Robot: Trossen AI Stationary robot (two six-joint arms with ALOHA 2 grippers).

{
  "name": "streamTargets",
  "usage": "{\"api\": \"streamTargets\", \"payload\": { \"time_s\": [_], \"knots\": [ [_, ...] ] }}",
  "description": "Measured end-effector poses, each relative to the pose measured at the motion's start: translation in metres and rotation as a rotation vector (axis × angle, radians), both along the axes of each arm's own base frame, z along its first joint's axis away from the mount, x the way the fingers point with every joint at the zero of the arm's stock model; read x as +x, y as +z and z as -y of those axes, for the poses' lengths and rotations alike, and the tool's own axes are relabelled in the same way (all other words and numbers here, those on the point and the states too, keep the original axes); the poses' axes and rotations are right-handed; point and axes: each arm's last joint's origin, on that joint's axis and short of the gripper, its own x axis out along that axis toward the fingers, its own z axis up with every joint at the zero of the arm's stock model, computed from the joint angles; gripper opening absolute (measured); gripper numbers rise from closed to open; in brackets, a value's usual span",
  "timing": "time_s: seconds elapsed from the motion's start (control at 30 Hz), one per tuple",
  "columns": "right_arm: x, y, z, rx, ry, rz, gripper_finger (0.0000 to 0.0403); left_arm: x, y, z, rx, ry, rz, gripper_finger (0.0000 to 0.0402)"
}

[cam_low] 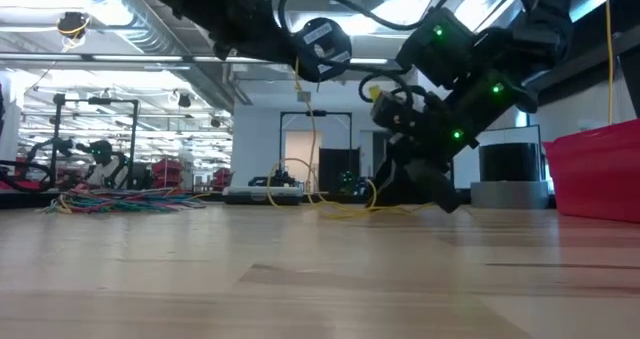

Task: Coil cords
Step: Coil the yellow wire onto the black spool

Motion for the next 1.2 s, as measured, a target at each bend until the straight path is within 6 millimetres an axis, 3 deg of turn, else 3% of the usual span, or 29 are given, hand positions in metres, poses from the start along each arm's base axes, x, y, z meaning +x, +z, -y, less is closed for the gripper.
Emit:
{"api": "streamTargets", "payload": {
  "time_s": [0.2, 0.43, 0.5, 0.7, 0.83, 0.97, 1.07, 1.2],
  "knots": [
    [-0.003, -0.003, 0.014, -0.052, -0.095, -0.056, 0.0152, 0.0, 0.0, 0.0, 0.001, -0.001, -0.004, 0.0],
    [-0.017, 0.002, 0.02, -0.388, -0.357, -0.163, 0.0017, 0.0, -0.001, 0.0, 0.013, -0.004, -0.015, 0.0],
    [-0.021, 0.013, 0.017, -0.446, -0.381, -0.156, 0.0012, 0.0, -0.001, 0.0, 0.016, -0.006, -0.019, 0.0],
    [-0.042, 0.078, 0.003, -0.521, -0.463, -0.013, 0.0013, -0.006, 0.004, 0.004, 0.041, 0.027, -0.013, 0.0],
    [-0.067, 0.125, -0.001, -0.449, -0.521, 0.164, 0.0007, -0.018, 0.014, 0.011, 0.069, 0.071, 0.009, 0.0],
    [-0.089, 0.151, -0.001, -0.254, -0.521, 0.326, 0.0023, -0.032, 0.026, 0.019, 0.08, 0.105, 0.048, 0.0],
    [-0.093, 0.157, -0.004, -0.048, -0.41, 0.382, 0.0035, -0.037, 0.029, 0.025, 0.084, 0.097, 0.058, 0.0],
    [-0.079, 0.15, -0.013, 0.16, -0.177, 0.385, 0.006, -0.037, 0.029, 0.026, 0.085, 0.091, 0.057, 0.0]
  ]
}}
